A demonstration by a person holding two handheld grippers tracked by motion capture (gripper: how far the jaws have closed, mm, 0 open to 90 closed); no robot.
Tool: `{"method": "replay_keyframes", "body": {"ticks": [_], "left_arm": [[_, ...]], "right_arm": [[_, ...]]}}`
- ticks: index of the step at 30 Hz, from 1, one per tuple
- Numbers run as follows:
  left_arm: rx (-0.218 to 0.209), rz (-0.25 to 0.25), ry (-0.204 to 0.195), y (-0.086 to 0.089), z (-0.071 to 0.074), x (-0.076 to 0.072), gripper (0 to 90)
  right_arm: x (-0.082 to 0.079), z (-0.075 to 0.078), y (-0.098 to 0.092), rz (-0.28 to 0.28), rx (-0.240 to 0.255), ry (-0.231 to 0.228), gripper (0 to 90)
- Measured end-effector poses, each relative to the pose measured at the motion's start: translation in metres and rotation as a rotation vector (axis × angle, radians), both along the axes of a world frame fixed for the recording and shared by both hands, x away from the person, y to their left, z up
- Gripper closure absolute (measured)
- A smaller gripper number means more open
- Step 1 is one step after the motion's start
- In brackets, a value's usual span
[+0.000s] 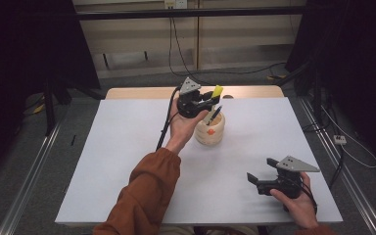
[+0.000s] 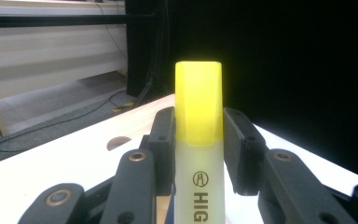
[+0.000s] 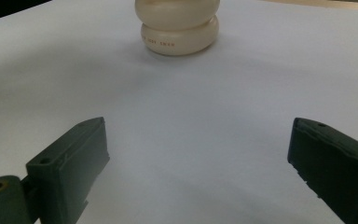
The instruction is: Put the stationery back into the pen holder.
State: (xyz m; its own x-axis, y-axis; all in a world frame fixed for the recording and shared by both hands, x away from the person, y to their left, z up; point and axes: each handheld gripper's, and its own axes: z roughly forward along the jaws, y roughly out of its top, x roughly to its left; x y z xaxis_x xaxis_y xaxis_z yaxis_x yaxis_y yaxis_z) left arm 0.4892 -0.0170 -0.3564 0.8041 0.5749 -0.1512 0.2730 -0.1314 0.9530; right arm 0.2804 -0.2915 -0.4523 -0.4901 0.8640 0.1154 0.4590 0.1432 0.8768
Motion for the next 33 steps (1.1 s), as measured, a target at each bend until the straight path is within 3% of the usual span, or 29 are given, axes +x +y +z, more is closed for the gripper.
{"method": "replay_keyframes", "body": {"ticks": [2,20,33], "left_arm": [[-0.014,-0.008,-0.001,-0.001,-0.003,0.0,67.0],[0.016,0.002,0.028,-0.005,-0.024,0.011,67.0],[0.027,-0.009,0.059,0.002,-0.034,0.007,66.9]], "right_arm": [[0.0,0.0,0.0,0.0,0.001,0.001,4.5],[0.0,0.0,0.0,0.004,0.0,0.004,4.5],[-0.001,0.0,0.0,0.007,-0.004,0.002,4.5]]}}
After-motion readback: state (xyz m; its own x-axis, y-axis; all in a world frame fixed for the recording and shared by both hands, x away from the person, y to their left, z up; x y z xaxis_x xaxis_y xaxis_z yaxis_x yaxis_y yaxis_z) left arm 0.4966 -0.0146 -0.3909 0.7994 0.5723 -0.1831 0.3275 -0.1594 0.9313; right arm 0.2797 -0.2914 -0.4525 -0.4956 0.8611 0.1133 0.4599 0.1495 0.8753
